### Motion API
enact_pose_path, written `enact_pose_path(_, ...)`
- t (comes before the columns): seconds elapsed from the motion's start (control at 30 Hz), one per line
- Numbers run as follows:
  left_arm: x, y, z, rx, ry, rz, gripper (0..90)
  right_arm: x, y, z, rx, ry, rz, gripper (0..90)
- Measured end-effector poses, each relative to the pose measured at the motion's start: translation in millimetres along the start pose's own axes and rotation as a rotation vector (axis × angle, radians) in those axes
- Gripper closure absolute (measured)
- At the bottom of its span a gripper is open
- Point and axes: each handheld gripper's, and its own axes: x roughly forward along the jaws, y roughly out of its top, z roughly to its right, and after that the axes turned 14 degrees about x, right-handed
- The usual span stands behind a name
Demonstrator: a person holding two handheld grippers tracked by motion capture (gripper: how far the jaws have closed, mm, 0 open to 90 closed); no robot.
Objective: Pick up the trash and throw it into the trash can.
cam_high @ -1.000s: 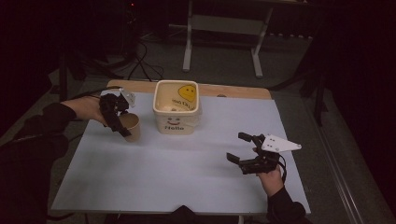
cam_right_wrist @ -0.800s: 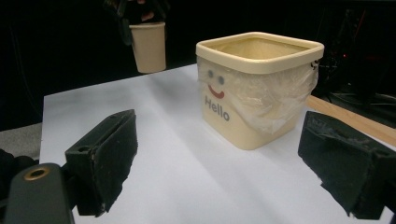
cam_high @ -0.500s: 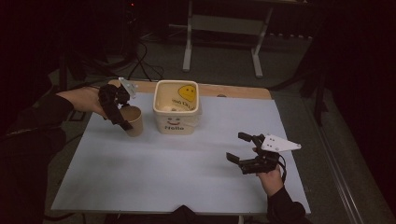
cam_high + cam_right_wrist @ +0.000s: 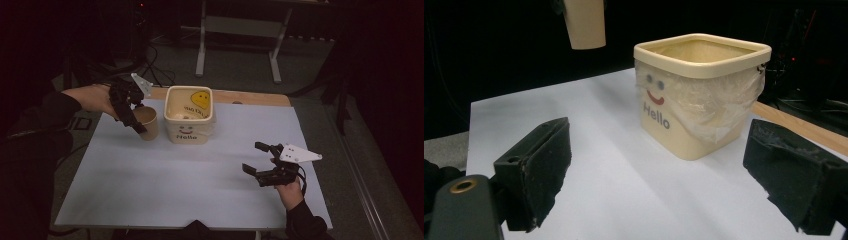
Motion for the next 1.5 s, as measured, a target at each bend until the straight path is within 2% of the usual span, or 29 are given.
enact_pose_path(0.4,-10.0,17.1,-5.0,0.014,0.010,0.003,28.7,-0.7,-0.1,0.2,-0.002,0.002,0.000,11.6)
enact_pose_path(0.67,-12.5,30.9,-12.9,0.023,0.001,-0.001,28.8,-1.8,-0.2,0.7,0.000,0.002,0.003,11.6)
enact_pose_path(1.03,-16.5,53.7,-23.9,0.046,0.013,0.011,29.0,-2.5,-0.5,0.3,-0.001,0.005,0.004,11.6)
enact_pose_path(1.23,-16.3,60.8,-30.5,0.042,0.008,0.011,29.3,-3.2,-0.9,0.6,0.001,0.006,0.005,11.6)
enact_pose_path(1.33,-16.2,62.4,-32.5,0.046,0.022,0.000,29.3,-3.2,-1.0,0.7,0.000,0.006,0.004,11.6)
enact_pose_path(1.37,-16.4,63.0,-33.7,0.040,0.010,0.003,29.3,-3.3,-1.1,0.7,0.001,0.008,0.004,11.6)
enact_pose_path(1.47,-17.3,66.6,-37.7,0.041,0.030,-0.015,29.3,-3.4,-1.2,0.9,0.003,0.009,0.004,11.6)
enact_pose_path(1.5,-16.8,67.5,-38.3,0.030,0.023,-0.007,29.3,-3.4,-1.3,0.8,0.003,0.009,0.004,11.6)
